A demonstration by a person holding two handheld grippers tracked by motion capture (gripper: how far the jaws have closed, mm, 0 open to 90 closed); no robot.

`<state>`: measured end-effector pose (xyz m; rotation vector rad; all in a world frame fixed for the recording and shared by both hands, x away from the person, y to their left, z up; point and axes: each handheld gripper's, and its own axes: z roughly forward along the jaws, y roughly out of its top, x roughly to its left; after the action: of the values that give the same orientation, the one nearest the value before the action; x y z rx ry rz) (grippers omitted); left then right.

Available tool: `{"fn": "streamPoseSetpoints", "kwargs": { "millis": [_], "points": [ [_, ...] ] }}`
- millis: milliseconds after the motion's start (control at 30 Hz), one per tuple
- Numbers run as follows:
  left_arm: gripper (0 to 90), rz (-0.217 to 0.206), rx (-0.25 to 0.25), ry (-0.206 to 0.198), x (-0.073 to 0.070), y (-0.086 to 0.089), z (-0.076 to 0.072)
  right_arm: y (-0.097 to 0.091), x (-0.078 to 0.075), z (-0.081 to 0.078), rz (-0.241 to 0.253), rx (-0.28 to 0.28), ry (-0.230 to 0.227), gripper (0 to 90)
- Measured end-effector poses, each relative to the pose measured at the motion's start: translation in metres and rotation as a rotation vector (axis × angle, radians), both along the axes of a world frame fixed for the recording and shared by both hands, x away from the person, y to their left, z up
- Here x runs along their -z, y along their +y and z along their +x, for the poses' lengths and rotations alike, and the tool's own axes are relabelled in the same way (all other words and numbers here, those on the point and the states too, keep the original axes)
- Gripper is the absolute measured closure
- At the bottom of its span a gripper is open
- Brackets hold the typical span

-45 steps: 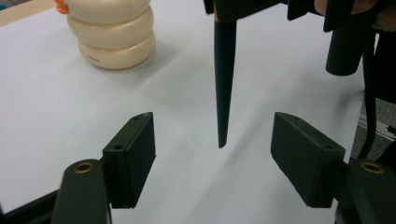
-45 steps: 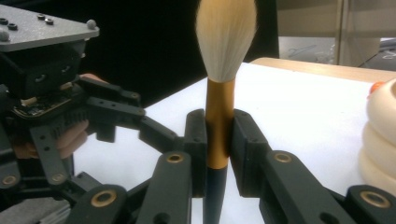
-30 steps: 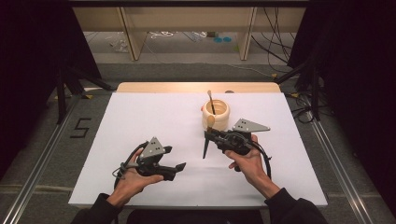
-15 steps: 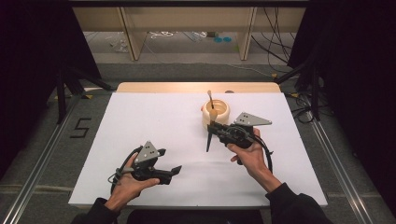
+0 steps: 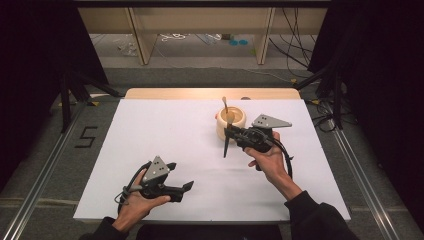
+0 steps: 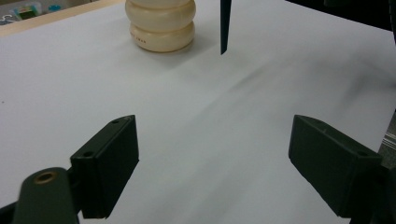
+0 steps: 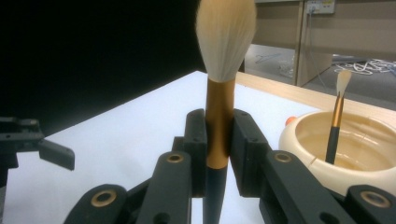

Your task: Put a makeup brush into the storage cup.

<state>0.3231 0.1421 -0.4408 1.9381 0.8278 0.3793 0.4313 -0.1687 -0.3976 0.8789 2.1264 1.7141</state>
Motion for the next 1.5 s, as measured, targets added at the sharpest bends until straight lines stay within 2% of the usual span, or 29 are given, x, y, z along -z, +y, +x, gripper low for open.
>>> {"fn": "streamPoseSetpoints", "kwargs": {
  "millis": [167,333,400,533,800,1000,1033,1067,1100,1133,1200,1233,1500],
  "points": [
    [15.9,0.013,-0.010,0.003,0.002,-0.002,-0.005,-0.002,-0.005,0.005,-0.008,0.001,0.005,78.1],
    [15.9,-0.003,-0.013,-0.006,0.003,-0.004,-0.009,-0.002,-0.007,0.011,-0.002,0.008,-0.001,78.1],
    [15.9,0.003,-0.013,-0.010,0.002,-0.003,-0.009,-0.003,-0.009,0.012,-0.014,0.012,0.005,78.1],
    [15.9,0.004,-0.023,-0.013,0.002,0.000,-0.010,-0.002,-0.012,0.016,-0.003,0.013,0.001,78.1],
    [15.9,0.010,-0.020,-0.012,0.002,0.000,-0.010,-0.001,-0.020,0.024,-0.014,0.019,-0.007,78.1],
    [15.9,0.016,-0.015,-0.012,0.002,0.000,-0.008,-0.003,-0.027,0.030,0.004,0.026,-0.015,78.1],
    [15.9,0.012,-0.014,-0.013,0.002,0.000,-0.008,-0.003,-0.029,0.032,-0.001,0.031,-0.037,78.1],
    [15.9,0.014,-0.016,-0.013,0.002,0.000,-0.008,-0.003,-0.031,0.032,0.000,0.028,-0.013,78.1],
    [15.9,0.015,-0.017,-0.011,0.003,-0.001,-0.008,-0.004,-0.032,0.035,0.001,0.031,-0.037,78.1],
    [15.9,0.013,-0.017,-0.010,0.003,-0.001,-0.008,-0.004,-0.034,0.036,0.006,0.034,-0.042,78.1],
    [15.9,0.009,-0.017,-0.010,0.003,-0.002,-0.008,-0.005,-0.038,0.037,0.006,0.033,-0.024,78.1],
    [16.0,0.010,-0.016,-0.011,0.002,-0.002,-0.008,-0.006,-0.039,0.039,0.008,0.035,-0.044,78.1],
    [16.0,0.015,-0.014,-0.010,0.002,0.000,-0.007,-0.011,-0.048,0.047,0.023,0.055,-0.030,78.1]
  ]
}}
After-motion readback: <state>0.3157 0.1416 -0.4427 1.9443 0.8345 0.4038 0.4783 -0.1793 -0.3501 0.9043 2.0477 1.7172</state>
